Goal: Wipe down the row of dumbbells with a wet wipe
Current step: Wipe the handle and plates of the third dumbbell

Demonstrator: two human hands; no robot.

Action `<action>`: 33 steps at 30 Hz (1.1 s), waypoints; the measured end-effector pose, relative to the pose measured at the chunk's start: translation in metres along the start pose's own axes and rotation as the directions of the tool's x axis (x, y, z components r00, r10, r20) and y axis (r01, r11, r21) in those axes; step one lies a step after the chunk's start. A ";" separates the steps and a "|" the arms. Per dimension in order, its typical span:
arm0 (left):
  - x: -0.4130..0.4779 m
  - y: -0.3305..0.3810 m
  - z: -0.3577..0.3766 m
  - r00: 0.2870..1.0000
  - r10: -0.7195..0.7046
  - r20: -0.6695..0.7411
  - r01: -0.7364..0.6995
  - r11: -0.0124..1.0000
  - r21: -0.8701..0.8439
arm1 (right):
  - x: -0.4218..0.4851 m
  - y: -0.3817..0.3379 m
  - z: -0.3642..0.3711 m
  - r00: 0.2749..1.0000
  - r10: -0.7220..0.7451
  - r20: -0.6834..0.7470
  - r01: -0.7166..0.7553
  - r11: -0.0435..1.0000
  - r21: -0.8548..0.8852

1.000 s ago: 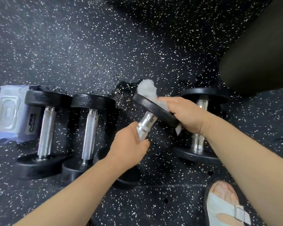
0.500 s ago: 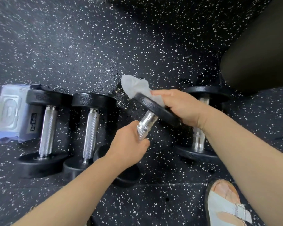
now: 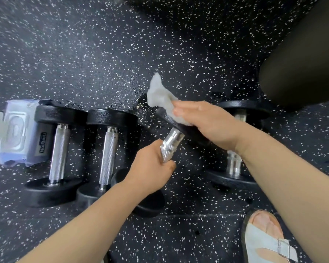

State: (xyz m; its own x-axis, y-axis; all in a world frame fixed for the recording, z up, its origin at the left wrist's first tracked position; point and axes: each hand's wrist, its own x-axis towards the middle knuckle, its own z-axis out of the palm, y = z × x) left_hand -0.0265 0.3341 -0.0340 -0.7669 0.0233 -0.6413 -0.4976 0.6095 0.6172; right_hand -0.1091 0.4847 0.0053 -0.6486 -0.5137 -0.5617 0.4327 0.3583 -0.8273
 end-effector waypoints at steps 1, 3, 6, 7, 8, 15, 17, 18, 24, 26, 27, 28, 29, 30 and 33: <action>-0.001 0.001 0.001 1.000 -0.003 0.006 0.003 1.000 -0.001 | 0.007 0.001 0.000 1.000 0.015 -0.004 -0.015 1.000 -0.001; -0.002 0.002 0.005 1.000 -0.008 0.015 0.009 1.000 -0.025 | 0.017 0.010 -0.005 0.998 0.064 -0.020 -0.064 0.998 0.000; -0.003 0.006 0.009 0.999 -0.030 0.032 0.032 0.996 -0.089 | 0.019 0.030 -0.014 0.977 0.204 -0.064 -0.198 0.977 0.081; -0.002 0.007 0.009 0.998 -0.048 0.034 0.052 0.992 -0.116 | 0.016 0.036 -0.015 0.965 0.252 -0.077 -0.240 0.961 0.134; 0.000 0.007 0.008 0.997 -0.064 0.031 0.067 0.988 -0.139 | 0.011 0.038 -0.015 0.953 0.289 -0.086 -0.268 0.942 0.200; 0.010 0.000 -0.001 0.995 -0.070 -0.068 0.064 0.994 -0.086 | -0.005 0.042 -0.028 0.926 0.345 -0.156 -0.285 0.906 0.314; 0.014 -0.003 0.000 0.991 -0.117 -0.062 0.108 0.986 -0.126 | -0.005 0.044 -0.027 0.900 0.371 -0.230 -0.304 0.911 0.279; 0.016 -0.005 0.001 0.988 -0.140 -0.057 0.130 0.980 -0.149 | -0.006 0.044 -0.025 0.891 0.378 -0.251 -0.318 0.915 0.251; 0.032 -0.007 0.016 0.970 -0.241 -0.006 0.231 0.934 -0.274 | -0.007 0.044 -0.024 0.874 0.328 -0.357 -0.387 0.916 -0.106; 0.037 -0.008 0.021 0.960 -0.280 0.024 0.271 0.901 -0.339 | -0.008 0.045 -0.029 0.869 0.296 -0.396 -0.390 0.903 -0.182; 0.038 -0.007 0.023 0.955 -0.294 0.040 0.287 0.881 -0.376 | -0.009 0.046 -0.031 0.866 0.286 -0.410 -0.395 0.895 -0.209; 0.039 -0.006 0.024 0.952 -0.302 0.056 0.299 0.866 -0.400 | -0.010 0.047 -0.031 0.864 0.277 -0.421 -0.395 0.891 -0.224; 0.041 -0.006 0.025 0.947 -0.313 0.067 0.312 0.855 -0.413 | -0.011 0.048 -0.031 0.861 0.267 -0.433 -0.389 0.895 -0.220; 0.043 -0.006 0.026 0.944 -0.320 0.077 0.322 0.847 -0.424 | -0.012 0.049 -0.030 0.857 0.259 -0.446 -0.378 0.903 -0.202; 0.045 -0.006 0.027 0.939 -0.327 0.106 0.339 0.829 -0.444 | -0.014 0.051 -0.027 0.829 0.275 -0.488 -0.375 0.919 -0.120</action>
State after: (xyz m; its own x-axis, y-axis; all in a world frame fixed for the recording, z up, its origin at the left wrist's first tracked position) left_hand -0.0468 0.3527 -0.0787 -0.5143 -0.0934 -0.8525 -0.8527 0.1617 0.4968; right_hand -0.0946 0.5313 -0.0291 -0.7238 0.0531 -0.6879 0.5663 0.6154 -0.5483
